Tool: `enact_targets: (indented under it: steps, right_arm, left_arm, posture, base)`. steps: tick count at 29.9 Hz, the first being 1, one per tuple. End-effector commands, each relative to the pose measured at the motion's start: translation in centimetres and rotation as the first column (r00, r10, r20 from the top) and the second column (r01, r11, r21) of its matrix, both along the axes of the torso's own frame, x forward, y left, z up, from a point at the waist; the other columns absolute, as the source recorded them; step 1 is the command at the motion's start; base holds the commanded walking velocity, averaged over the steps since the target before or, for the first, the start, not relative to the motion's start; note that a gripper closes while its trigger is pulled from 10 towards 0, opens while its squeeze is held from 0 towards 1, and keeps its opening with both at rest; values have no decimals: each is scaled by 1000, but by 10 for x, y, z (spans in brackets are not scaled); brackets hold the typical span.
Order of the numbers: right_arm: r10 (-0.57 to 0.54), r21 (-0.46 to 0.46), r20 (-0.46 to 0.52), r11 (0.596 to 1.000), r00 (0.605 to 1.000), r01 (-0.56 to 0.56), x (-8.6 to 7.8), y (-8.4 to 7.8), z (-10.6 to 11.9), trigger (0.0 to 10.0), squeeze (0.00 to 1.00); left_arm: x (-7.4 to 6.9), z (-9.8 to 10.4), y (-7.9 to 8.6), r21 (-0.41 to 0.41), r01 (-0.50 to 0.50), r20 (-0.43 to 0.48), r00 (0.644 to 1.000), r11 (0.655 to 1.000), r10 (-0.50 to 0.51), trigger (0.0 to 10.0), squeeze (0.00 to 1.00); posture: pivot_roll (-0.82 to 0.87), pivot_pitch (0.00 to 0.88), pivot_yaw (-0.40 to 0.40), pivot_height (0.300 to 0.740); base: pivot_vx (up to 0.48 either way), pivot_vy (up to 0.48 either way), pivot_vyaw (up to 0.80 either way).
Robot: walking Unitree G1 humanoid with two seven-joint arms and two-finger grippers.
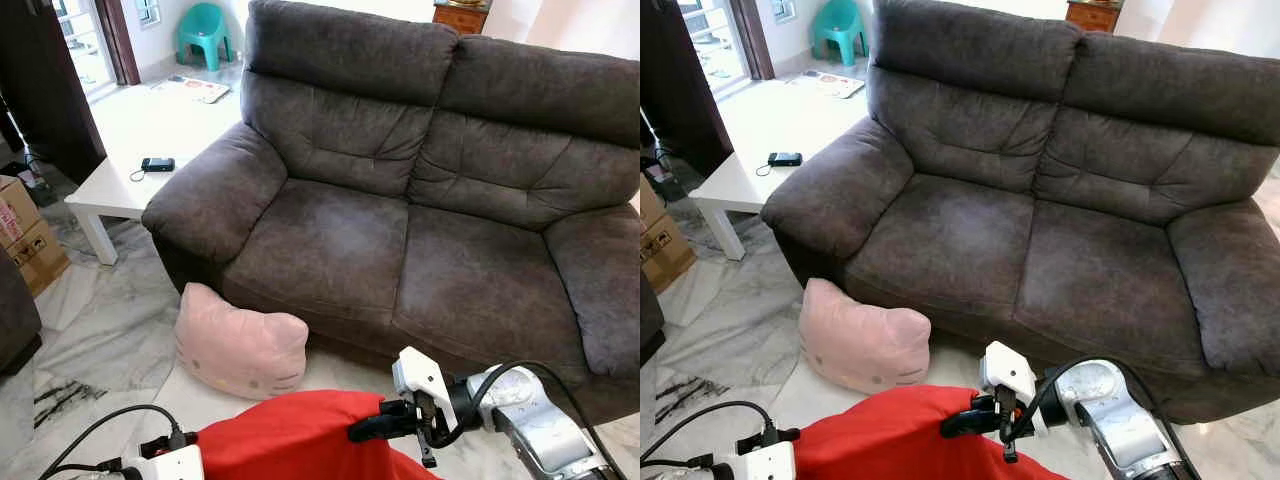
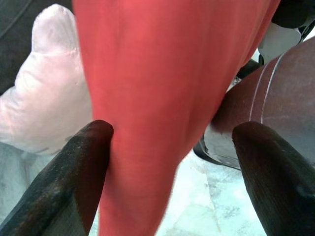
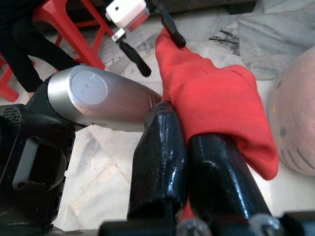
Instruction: Move the pillow to the sofa from floor
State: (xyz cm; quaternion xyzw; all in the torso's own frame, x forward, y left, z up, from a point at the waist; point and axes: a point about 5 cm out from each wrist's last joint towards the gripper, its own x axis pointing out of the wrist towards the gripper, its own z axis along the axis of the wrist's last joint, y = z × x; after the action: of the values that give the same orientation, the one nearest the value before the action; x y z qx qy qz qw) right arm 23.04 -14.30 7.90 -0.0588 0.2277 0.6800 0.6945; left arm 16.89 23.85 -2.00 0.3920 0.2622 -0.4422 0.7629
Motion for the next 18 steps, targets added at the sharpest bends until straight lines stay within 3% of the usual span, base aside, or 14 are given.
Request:
enact_targets:
  steps: [1, 7, 9, 13, 18]
  right_arm:
    - [39, 69, 71, 997, 997, -44, 3, 3, 20, 10000, 0]
    - [46, 73, 75, 996, 996, -52, 2, 2, 24, 10000, 0]
    - [48, 69, 74, 996, 996, -53, 2, 1, 25, 10000, 0]
    - [60, 58, 65, 996, 996, -64, -1, -1, 24, 10000, 0]
    - [86, 59, 51, 994, 995, -89, -6, 1, 23, 10000, 0]
  left_arm:
    - [-1, -4, -2, 5, 4, 3, 1000, 1000, -4, 10000, 0]
    - [-3, -12, 1, 35, -25, 13, 1000, 999, 24, 10000, 0]
    - [2, -13, 7, 94, -50, 68, 997, 994, 43, 10000, 0]
    - [12, -9, 14, 125, -102, 160, 984, 987, 81, 10000, 0]
    - [19, -6, 14, 103, -123, 181, 978, 987, 103, 10000, 0]
  posture:
    - [115, 0, -115, 740]
    - [113, 0, -120, 740]
    - [107, 0, -122, 740]
    - [111, 0, -125, 740]
    - [109, 0, -129, 740]
  base:
    - [0, 0, 0]
    - [0, 0, 0]
    - [0, 0, 0]
    - [0, 0, 0]
    - [0, 0, 0]
